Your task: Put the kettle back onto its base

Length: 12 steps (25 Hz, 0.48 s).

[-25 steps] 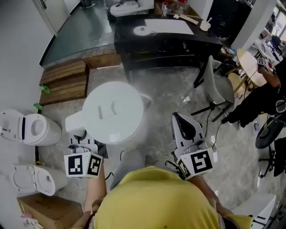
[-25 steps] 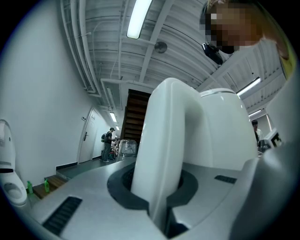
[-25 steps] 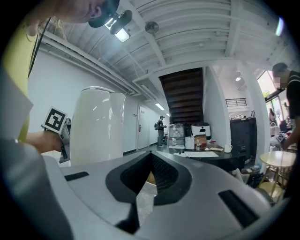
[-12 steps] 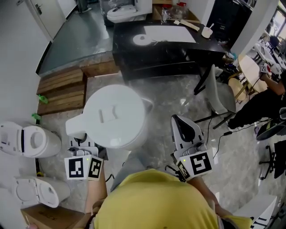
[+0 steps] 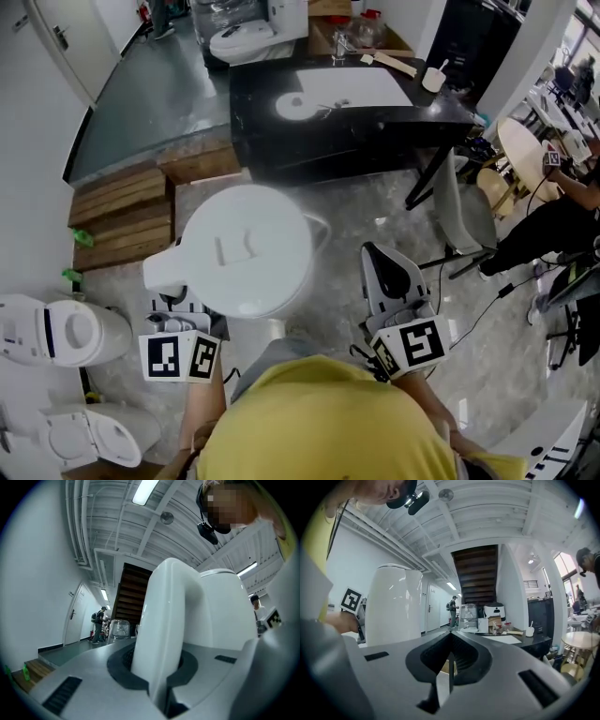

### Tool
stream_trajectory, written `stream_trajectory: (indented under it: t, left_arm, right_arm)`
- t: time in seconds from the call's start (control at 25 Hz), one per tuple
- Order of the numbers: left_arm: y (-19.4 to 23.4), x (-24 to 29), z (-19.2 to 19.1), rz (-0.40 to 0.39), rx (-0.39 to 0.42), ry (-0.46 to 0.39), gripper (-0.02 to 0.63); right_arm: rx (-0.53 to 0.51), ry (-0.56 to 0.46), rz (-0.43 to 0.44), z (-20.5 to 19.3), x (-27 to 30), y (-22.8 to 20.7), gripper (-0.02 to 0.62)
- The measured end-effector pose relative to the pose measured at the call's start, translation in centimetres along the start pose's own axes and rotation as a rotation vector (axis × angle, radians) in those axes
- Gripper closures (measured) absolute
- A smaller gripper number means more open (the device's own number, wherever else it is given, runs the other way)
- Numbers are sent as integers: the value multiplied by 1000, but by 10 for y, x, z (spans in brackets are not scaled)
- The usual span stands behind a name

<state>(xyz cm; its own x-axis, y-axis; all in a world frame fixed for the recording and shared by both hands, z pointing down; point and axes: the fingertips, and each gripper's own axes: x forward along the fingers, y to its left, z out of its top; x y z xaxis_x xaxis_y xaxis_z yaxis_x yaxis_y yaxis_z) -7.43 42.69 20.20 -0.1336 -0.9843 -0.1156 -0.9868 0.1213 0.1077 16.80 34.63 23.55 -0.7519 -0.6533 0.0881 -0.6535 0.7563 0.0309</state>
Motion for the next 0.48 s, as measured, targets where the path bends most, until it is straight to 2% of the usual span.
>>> stream_trajectory:
  t: [0.48]
  left_arm:
    - [32,56,-13,-51,-16,4,569]
  right_arm:
    - [7,29,-51,-6,49,-6,580]
